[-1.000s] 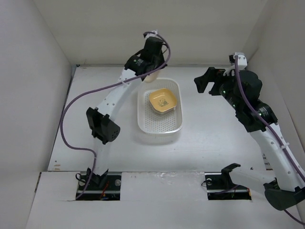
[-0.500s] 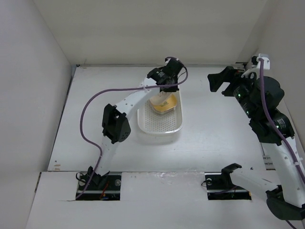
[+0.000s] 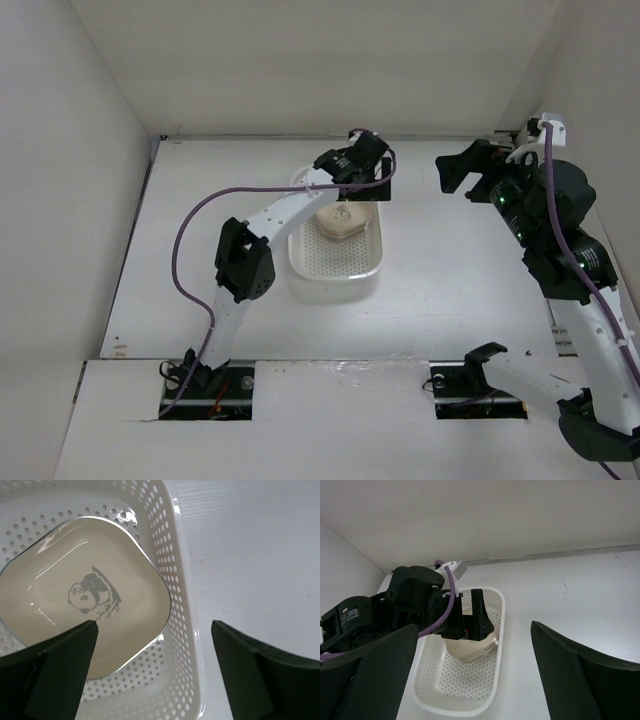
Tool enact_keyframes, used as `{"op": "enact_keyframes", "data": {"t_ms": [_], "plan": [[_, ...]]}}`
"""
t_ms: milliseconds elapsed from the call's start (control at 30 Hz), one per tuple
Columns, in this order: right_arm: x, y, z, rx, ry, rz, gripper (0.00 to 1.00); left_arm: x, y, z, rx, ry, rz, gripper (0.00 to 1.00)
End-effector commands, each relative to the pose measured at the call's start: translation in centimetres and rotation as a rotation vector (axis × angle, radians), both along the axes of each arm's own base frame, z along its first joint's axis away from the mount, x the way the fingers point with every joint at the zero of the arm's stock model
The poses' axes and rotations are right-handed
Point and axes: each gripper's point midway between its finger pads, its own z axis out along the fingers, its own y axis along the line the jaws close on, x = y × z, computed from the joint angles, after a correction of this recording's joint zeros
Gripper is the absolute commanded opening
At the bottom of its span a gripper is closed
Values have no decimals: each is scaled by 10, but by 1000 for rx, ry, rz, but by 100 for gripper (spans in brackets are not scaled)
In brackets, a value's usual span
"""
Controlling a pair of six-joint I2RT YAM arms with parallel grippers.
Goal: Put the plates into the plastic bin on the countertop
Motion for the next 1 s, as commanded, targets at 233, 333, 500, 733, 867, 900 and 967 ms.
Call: {"op": "enact_keyframes", "data": {"t_ms": [233,333,500,733,867,900,967], "plan": [[0,-2,5,11,-9,-2,100,-26,32,135,-134,-236,76,100],[2,-4,-4,-11,17,-13,100,-27,63,154,-117,-333,168,100],[-6,-12,-26,-39,79,-37,100,-50,150,171,-99,-428,335,100],[-40,-30,-43,-102,115,-111,100,-90,260,178,-41,-532,577,100],[-54,-41,-57,-139,122,-165,100,-124,300,177,3,-552,658,100],[-58,-44,-57,-146,119,-177,100,-130,313,179,18,-567,689,100],[-64,-50,-60,-141,124,-193,100,-150,330,179,-12,-589,725,100]]}}
